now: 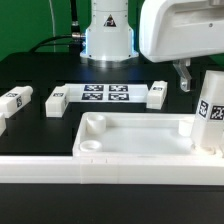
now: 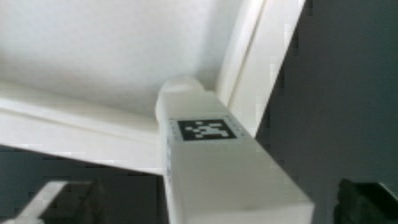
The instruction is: Assemble desk
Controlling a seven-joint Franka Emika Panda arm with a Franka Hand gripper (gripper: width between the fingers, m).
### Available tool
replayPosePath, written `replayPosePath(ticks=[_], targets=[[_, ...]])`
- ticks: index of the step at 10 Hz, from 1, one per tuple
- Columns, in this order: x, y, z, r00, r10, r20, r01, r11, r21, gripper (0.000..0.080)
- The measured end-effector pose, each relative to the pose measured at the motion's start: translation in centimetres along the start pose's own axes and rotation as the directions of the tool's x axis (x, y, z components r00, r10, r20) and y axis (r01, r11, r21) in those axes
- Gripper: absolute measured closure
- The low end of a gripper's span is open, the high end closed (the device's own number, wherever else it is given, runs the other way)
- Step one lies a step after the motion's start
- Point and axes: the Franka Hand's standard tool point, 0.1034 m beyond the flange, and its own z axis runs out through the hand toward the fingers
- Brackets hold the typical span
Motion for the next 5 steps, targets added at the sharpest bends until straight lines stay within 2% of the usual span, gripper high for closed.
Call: replayPosePath(ticks=[3, 4, 5], targets=[[0.55, 0.67, 0.32, 1.0, -0.017, 0.007, 0.017, 1.0, 0.002, 0.0151], [0.59, 0.77, 0.27, 1.0, -0.028, 0.006, 0.028, 1.0, 0.002, 0.0183], [0.58, 0.82, 0.27, 0.999, -0.045, 0.006, 0.045, 0.999, 0.002, 0.0317]])
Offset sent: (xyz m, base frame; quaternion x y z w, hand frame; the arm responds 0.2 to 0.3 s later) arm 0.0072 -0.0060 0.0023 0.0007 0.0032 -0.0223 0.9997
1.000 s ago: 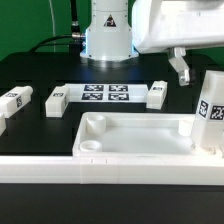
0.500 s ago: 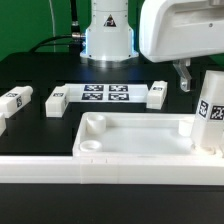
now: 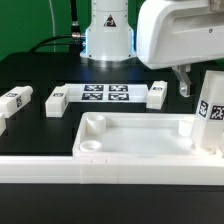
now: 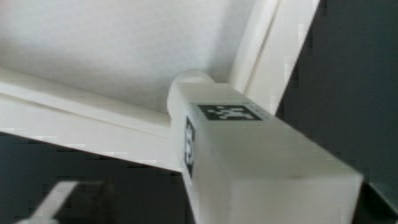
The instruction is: Assemble desk
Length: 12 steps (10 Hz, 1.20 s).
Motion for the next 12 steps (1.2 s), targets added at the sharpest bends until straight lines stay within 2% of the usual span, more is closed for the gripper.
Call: replayPosePath(ticks=[1, 2, 6, 8, 10, 12], targets=[[0.02, -0.04, 0.02, 1.0, -0.007, -0.002, 0.007, 1.0, 0.0, 0.0317], [0.01, -0.01, 0.03, 1.0, -0.006, -0.002, 0.006, 1.0, 0.0, 0.0512], [0.0, 0.0, 0.05, 0.999, 0.042, -0.002, -0.042, 0.999, 0.0, 0.051], [0.0, 0.0, 0.05, 0.985, 0.174, -0.002, -0.174, 0.985, 0.001, 0.051], [-0.06, -0.01, 0.16, 0.923, 0.385, -0.006, -0.385, 0.923, 0.001, 0.0509], [-0.1, -0.01, 0.18, 0.813, 0.582, -0.006, -0.582, 0.813, 0.0, 0.0509]])
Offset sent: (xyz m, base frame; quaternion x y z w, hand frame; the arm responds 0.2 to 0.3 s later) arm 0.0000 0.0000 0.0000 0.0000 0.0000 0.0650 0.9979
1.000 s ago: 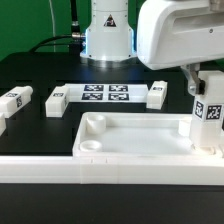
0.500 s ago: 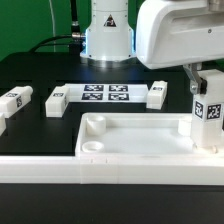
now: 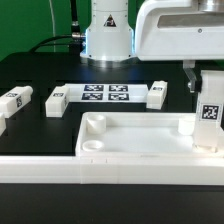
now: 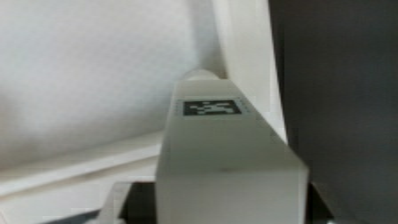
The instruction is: Assemble desk
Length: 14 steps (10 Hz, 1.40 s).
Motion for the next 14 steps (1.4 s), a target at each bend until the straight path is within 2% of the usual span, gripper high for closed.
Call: replayPosePath(ticks=[2, 3, 5, 7, 8, 10, 14], targets=[[0.0, 0.0, 0.0, 0.97, 0.244, 0.002, -0.244, 0.97, -0.001, 0.0509], [-0.1, 0.0, 0.1, 0.951, 0.308, 0.0, -0.308, 0.951, -0.002, 0.0509], [-0.1, -0.1, 0.1, 0.858, 0.514, 0.001, -0.514, 0.858, -0.001, 0.0509], [-0.1, -0.1, 0.1, 0.827, 0.562, -0.001, -0.562, 0.827, -0.002, 0.0499], [-0.2, -0.2, 0.1, 0.876, 0.483, -0.004, -0.483, 0.876, -0.007, 0.0499], [-0.7, -1.0, 0.2, 0.931, 0.366, 0.0, -0.366, 0.931, -0.007, 0.0192], [-0.7, -1.2, 0.1, 0.999, 0.051, -0.003, -0.051, 0.999, -0.003, 0.0152]])
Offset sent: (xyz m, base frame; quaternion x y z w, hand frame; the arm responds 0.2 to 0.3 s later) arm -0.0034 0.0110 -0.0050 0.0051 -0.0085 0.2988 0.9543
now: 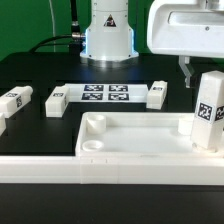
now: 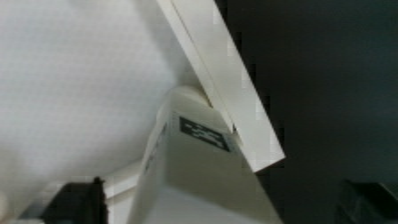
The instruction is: Assemble desk
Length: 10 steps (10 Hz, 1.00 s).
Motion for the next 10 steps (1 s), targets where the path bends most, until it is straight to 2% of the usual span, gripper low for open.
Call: replayPosePath(ticks=[2, 4, 5, 7, 8, 9, 10], targets=[[-0.01, 0.02, 0.05, 0.991, -0.137, 0.001, 0.137, 0.991, -0.001, 0.0151], [0.05, 0.11, 0.08, 0.932, -0.361, -0.003, 0.361, 0.932, -0.014, 0.0151], [0.06, -0.03, 0.16, 0.897, -0.441, -0.011, 0.441, 0.897, -0.013, 0.0151], [0.17, 0.23, 0.21, 0.791, -0.612, -0.008, 0.612, 0.791, -0.016, 0.0151], [0.37, 0.49, 0.16, 0.683, -0.731, -0.003, 0.73, 0.683, -0.027, 0.0151], [0.48, 0.69, 0.19, 0.61, -0.793, 0.0, 0.792, 0.61, -0.027, 0.0151], [0.51, 0.77, 0.24, 0.572, -0.82, 0.002, 0.82, 0.572, -0.027, 0.0151]])
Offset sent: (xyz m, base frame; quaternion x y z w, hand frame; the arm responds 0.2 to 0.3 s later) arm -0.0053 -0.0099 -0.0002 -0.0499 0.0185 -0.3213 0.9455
